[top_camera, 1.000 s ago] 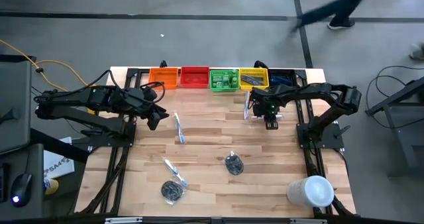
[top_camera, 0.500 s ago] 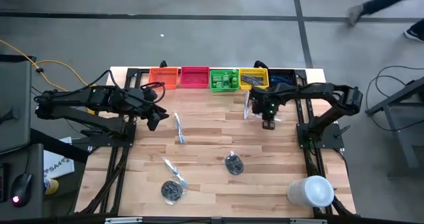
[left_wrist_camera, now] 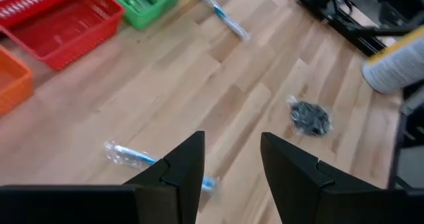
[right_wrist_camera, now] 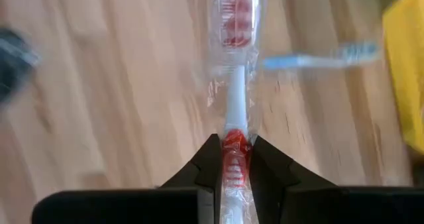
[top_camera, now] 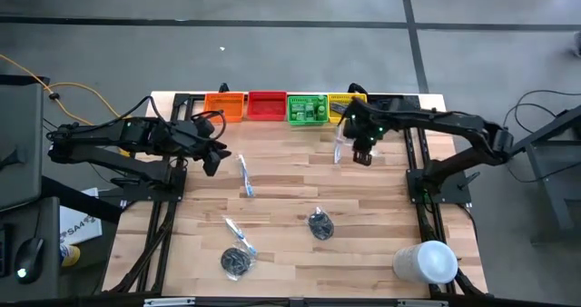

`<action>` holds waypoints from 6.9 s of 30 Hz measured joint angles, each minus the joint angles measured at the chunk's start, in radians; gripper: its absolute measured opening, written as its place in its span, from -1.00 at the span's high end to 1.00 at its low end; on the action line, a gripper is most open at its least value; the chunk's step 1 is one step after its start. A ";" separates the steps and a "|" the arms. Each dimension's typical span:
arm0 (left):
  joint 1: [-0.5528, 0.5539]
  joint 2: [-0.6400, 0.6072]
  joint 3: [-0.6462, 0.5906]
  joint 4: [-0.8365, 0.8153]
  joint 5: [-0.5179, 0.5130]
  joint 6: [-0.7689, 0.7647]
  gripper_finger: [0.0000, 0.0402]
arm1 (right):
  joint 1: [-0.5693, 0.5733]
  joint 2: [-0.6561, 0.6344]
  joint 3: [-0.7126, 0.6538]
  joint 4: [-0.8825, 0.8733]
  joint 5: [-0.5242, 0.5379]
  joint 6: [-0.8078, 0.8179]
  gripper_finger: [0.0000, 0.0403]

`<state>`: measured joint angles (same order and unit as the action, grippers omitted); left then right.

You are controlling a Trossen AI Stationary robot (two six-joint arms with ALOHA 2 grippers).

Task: Pick & Place Travel size toiletries
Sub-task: Put the orange toothbrush into the orange bin, then put the blue toothbrush into the orange bin

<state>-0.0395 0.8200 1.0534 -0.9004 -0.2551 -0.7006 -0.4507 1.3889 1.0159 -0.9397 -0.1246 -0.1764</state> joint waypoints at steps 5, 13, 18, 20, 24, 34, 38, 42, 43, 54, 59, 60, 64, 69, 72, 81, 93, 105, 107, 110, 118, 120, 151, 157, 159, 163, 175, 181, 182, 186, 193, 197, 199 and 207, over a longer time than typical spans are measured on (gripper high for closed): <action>0.000 0.020 0.000 0.017 -0.049 0.038 0.26 | 0.006 -0.035 0.060 0.104 -0.076 0.054 0.79; 0.000 0.114 -0.001 0.230 -0.065 0.220 0.19 | 0.094 -0.039 0.085 0.517 -0.210 0.185 0.79; 0.000 0.175 -0.001 0.424 -0.061 0.311 -0.08 | 0.159 -0.039 0.085 0.779 -0.209 0.289 0.79; 0.000 0.192 -0.001 0.505 -0.053 0.348 -0.21 | 0.187 -0.039 0.085 0.873 -0.200 0.312 0.79; 0.000 0.241 -0.001 0.687 -0.044 0.416 -0.36 | 0.252 -0.005 0.086 1.067 -0.170 0.313 0.79; 0.000 0.323 -0.001 0.883 -0.016 0.431 -0.38 | 0.324 0.116 0.085 1.262 -0.172 0.368 0.79; 0.000 0.349 -0.001 0.883 -0.014 0.406 -0.38 | 0.355 0.154 0.084 1.322 -0.174 0.387 0.79; 0.000 0.351 -0.001 0.878 0.018 0.385 -0.36 | 0.366 0.154 0.084 1.311 -0.166 0.390 0.79; 0.000 0.350 -0.001 0.878 0.030 0.381 -0.33 | 0.367 0.154 0.084 1.311 -0.166 0.389 0.79; 0.000 0.346 -0.001 0.898 0.118 0.371 0.57 | 0.357 0.152 0.084 1.308 -0.163 0.391 0.79; 0.000 0.346 -0.001 0.896 0.118 0.382 0.91 | 0.358 0.150 0.084 1.293 -0.165 0.391 0.79; 0.000 0.346 -0.001 0.896 0.117 0.382 0.89 | 0.357 0.150 0.085 1.292 -0.164 0.391 0.79; 0.000 0.346 -0.001 0.895 0.116 0.382 0.86 | 0.361 0.150 0.085 1.291 -0.140 0.391 0.69; 0.000 0.346 -0.001 0.873 0.114 0.391 0.92 | 0.351 0.144 0.085 1.274 -0.138 0.490 0.09; 0.000 0.346 -0.001 0.861 0.080 0.406 0.90 | 0.343 0.117 0.084 1.252 -0.140 0.513 -0.29; 0.059 0.277 0.000 0.640 -0.174 0.435 0.91 | 0.265 -0.073 0.085 1.006 -0.016 0.500 -0.83; 0.394 0.282 -0.001 0.372 -0.195 0.574 0.89 | 0.254 -0.311 0.085 0.855 0.441 0.329 -0.76; 0.753 0.434 0.000 0.332 -0.038 0.821 0.88 | 0.261 -0.319 0.085 0.732 0.442 0.402 -0.76; 0.792 0.470 0.000 0.347 -0.034 0.883 0.88 | 0.261 -0.318 0.085 0.735 0.438 0.416 -0.76; 0.851 0.520 0.000 0.366 0.002 0.941 0.88 | 0.261 -0.319 0.085 0.742 0.439 0.422 -0.76; 0.933 0.627 0.000 0.418 0.022 0.993 0.88 | 0.261 -0.319 0.085 0.739 0.436 0.468 -0.76; 0.933 0.639 0.000 0.419 0.039 0.993 0.88 | 0.261 -0.319 0.085 0.739 0.436 0.468 -0.76; 0.930 0.535 0.033 0.102 0.146 0.703 0.44 | 0.261 -0.319 0.085 0.674 0.435 0.554 -0.76; 0.916 0.472 0.033 -0.107 0.526 0.375 0.44 | 0.261 -0.318 0.085 0.577 0.434 0.602 -0.76; 0.875 0.471 0.033 -0.139 0.555 0.324 0.44 | 0.261 -0.318 0.085 0.570 0.432 0.603 -0.76; 0.749 0.472 0.033 -0.171 0.486 0.228 0.44 | 0.261 -0.318 0.085 0.570 0.433 0.594 -0.76; 0.335 0.510 0.033 -0.139 0.203 -0.298 0.43 | 0.261 -0.318 0.085 0.570 0.396 0.559 -0.76; 0.243 0.588 0.033 -0.118 0.175 -0.456 0.43 | 0.261 -0.318 0.085 0.570 0.318 0.498 -0.76; 0.233 0.605 0.033 -0.113 0.174 -0.479 0.43 | 0.261 -0.318 0.085 0.570 0.309 0.487 -0.76; 0.199 0.680 0.032 -0.085 0.187 -0.543 0.43 | 0.261 -0.318 0.085 0.570 0.299 0.449 -0.76; 0.173 0.788 0.032 -0.058 0.222 -0.629 0.43 | 0.261 -0.318 0.085 0.569 0.249 0.431 -0.76; 0.177 0.821 0.032 -0.049 0.230 -0.658 0.43 | 0.261 -0.318 0.085 0.567 0.224 0.411 -0.76; 0.176 0.835 0.032 -0.034 0.254 -0.665 0.43 | 0.261 -0.318 0.085 0.568 0.221 0.408 -0.76; 0.170 0.872 0.033 0.017 0.271 -0.675 0.43 | 0.261 -0.318 0.085 0.566 0.218 0.407 -0.76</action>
<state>0.1303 1.6923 1.0863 -0.8837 0.0158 -1.3754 -0.1902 1.0706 1.1007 -0.3737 0.0931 0.2306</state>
